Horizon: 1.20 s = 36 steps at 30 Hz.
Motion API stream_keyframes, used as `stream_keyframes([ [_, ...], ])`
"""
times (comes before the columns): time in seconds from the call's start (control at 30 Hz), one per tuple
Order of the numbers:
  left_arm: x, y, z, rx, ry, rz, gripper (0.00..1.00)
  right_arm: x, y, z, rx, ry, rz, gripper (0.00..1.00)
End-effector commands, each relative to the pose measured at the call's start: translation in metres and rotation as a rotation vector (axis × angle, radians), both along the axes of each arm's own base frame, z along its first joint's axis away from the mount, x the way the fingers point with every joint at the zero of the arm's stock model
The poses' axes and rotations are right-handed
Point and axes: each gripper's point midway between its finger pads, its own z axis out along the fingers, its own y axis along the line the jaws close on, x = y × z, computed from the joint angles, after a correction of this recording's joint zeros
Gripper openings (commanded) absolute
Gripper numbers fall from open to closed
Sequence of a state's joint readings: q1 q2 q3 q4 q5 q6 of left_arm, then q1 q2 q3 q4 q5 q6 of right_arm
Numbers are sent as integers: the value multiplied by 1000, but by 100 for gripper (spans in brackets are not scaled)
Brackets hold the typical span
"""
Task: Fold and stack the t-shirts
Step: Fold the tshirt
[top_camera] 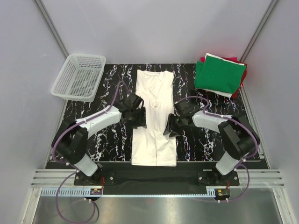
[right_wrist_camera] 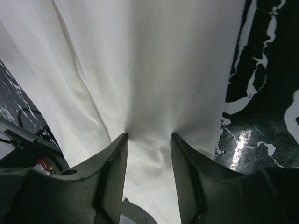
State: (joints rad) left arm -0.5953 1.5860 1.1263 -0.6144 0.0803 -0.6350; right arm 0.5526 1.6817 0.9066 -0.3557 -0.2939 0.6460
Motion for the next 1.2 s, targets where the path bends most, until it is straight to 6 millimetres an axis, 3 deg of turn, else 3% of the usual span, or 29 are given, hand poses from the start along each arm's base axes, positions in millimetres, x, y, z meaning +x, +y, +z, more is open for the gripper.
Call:
stream_keyframes([
  [0.0, -21, 6, -42, 49, 40, 45, 59, -21, -4, -16, 11, 42, -56, 48],
  [0.1, -51, 10, -70, 94, 94, 38, 58, -41, -10, -23, 3, 58, -58, 43],
  [0.17, -66, 9, -79, 97, 119, 34, 57, -50, -12, -22, 3, 62, -62, 40],
  [0.2, -84, 8, -88, 106, 148, 26, 57, -51, -10, -15, 14, 51, -66, 40],
  [0.3, -114, 3, -87, 120, 175, -3, 56, -65, -12, -5, -11, 58, -50, 37],
  [0.4, -125, -2, -59, 104, 128, -13, 57, -71, -17, 10, -22, 39, -32, 43],
  [0.47, -128, 8, -43, 133, 113, -3, 58, -54, -21, 32, -66, -45, -26, 49],
  [0.5, -121, 4, -18, 93, 59, 0, 59, -54, -28, 37, -112, -44, -23, 54],
  [0.53, -117, 9, -6, 103, 21, 8, 60, -42, -33, 44, -157, -93, -31, 55],
  [0.57, -113, 14, 16, 118, -13, -5, 63, -21, -26, 64, -165, -160, -11, 56],
  [0.63, -100, 26, 48, 140, -118, 9, 67, 0, -30, 78, -251, -208, 9, 57],
  [0.67, -99, 36, 57, 177, -143, -16, 69, 25, -18, 110, -241, -292, 34, 57],
  [0.7, -91, 37, 78, 156, -200, -21, 70, 33, -17, 100, -299, -257, 66, 57],
  [0.73, -83, 46, 86, 186, -244, -12, 72, 47, -12, 104, -323, -277, 74, 56],
  [0.77, -76, 58, 89, 222, -270, -17, 73, 75, 2, 114, -334, -315, 104, 55],
  [0.8, -72, 68, 93, 235, -293, -4, 73, 85, 5, 114, -354, -314, 117, 55],
  [0.83, -68, 78, 93, 259, -305, 12, 73, 112, 19, 140, -335, -386, 105, 52],
  [0.87, -62, 96, 86, 295, -296, 41, 73, 124, 19, 117, -384, -338, 134, 51],
  [0.93, -59, 112, 85, 290, -309, 81, 72, 147, 31, 115, -388, -357, 154, 49],
  [0.97, -54, 124, 76, 295, -307, 111, 72, 170, 44, 114, -389, -386, 166, 47],
  [1.0, -55, 128, 79, 271, -332, 123, 71, 178, 44, 110, -406, -376, 170, 46],
  [1.03, -55, 132, 77, 268, -345, 135, 72, 199, 52, 130, -393, -445, 151, 45],
  [1.07, -56, 136, 81, 256, -368, 158, 72, 205, 52, 100, -438, -395, 182, 44],
  [1.1, -55, 136, 87, 246, -388, 162, 72, 213, 54, 96, -448, -403, 181, 43],
  [1.13, -55, 137, 92, 240, -407, 164, 72, 228, 61, 110, -430, -456, 163, 43],
  [1.17, -53, 139, 94, 240, -428, 173, 73, 234, 62, 87, -453, -433, 175, 43],
])
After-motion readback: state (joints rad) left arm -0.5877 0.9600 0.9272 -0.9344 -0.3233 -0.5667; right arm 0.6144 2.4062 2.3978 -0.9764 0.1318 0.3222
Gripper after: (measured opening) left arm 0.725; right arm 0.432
